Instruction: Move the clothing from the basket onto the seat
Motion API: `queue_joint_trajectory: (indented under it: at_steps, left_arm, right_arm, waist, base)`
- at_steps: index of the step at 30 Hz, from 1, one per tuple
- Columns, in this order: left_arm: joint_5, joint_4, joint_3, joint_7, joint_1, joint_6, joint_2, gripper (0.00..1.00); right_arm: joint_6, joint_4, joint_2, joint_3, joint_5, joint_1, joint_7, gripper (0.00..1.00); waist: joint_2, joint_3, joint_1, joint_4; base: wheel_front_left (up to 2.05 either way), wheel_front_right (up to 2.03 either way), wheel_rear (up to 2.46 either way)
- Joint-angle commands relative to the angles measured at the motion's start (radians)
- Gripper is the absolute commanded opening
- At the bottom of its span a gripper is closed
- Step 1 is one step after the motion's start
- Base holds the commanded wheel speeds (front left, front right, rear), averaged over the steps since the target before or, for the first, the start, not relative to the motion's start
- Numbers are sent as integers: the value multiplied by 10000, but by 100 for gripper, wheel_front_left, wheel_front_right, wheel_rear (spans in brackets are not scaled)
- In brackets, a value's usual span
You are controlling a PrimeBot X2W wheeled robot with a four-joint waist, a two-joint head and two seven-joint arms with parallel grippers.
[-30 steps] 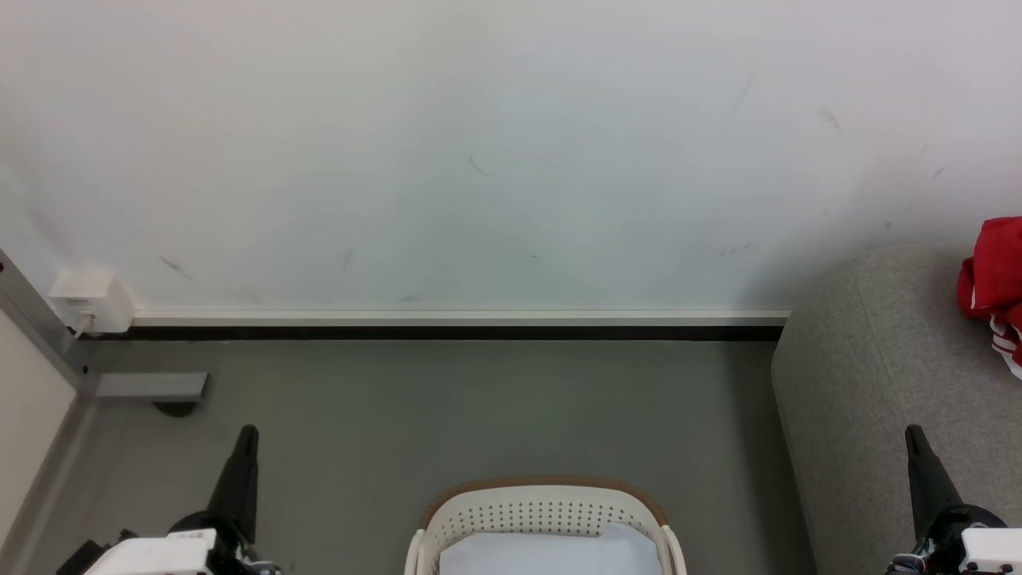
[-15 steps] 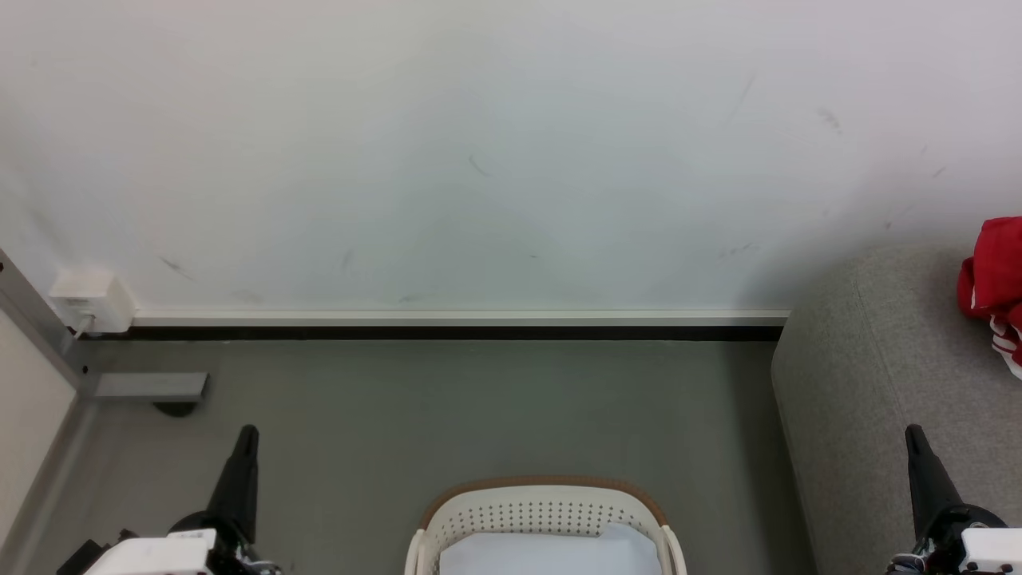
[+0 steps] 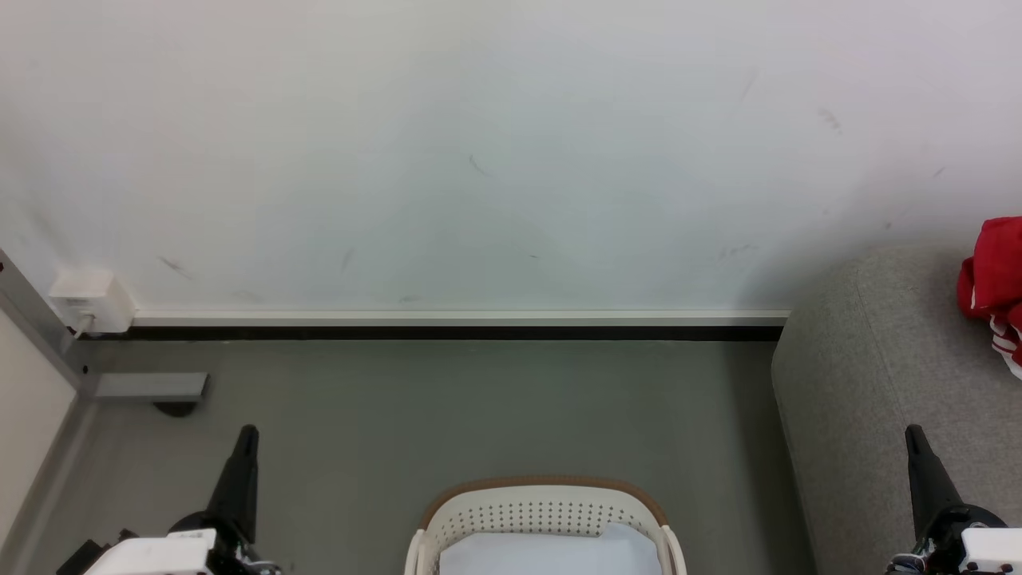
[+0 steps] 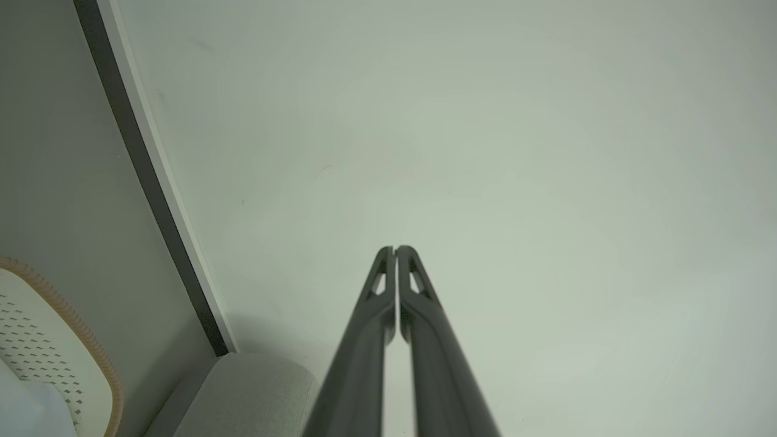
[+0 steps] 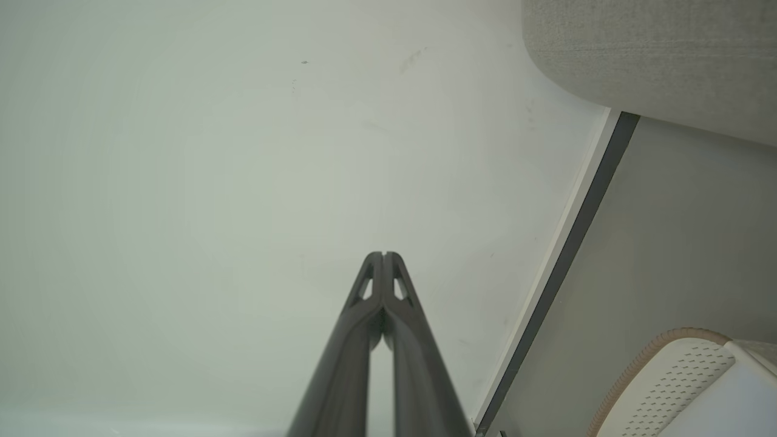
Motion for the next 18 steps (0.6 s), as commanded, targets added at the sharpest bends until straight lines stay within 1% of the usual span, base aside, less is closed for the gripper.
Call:
queue_joint_trajectory:
  at_steps: [1, 18]
  left_arm:
    - [-129, -26, 29, 42, -72, -45, 21, 0]
    - [-130, -27, 28, 42, -72, -46, 21, 0]
  right_arm:
    - [-21, -37, -68, -34, 17, -134, 29, 0]
    - [-21, -38, -66, -33, 17, -133, 29, 0]
  waist:
    - [0, 0, 1, 1]
    - [0, 0, 1, 0]
  base:
    - [0, 0, 0]
    - [0, 0, 0]
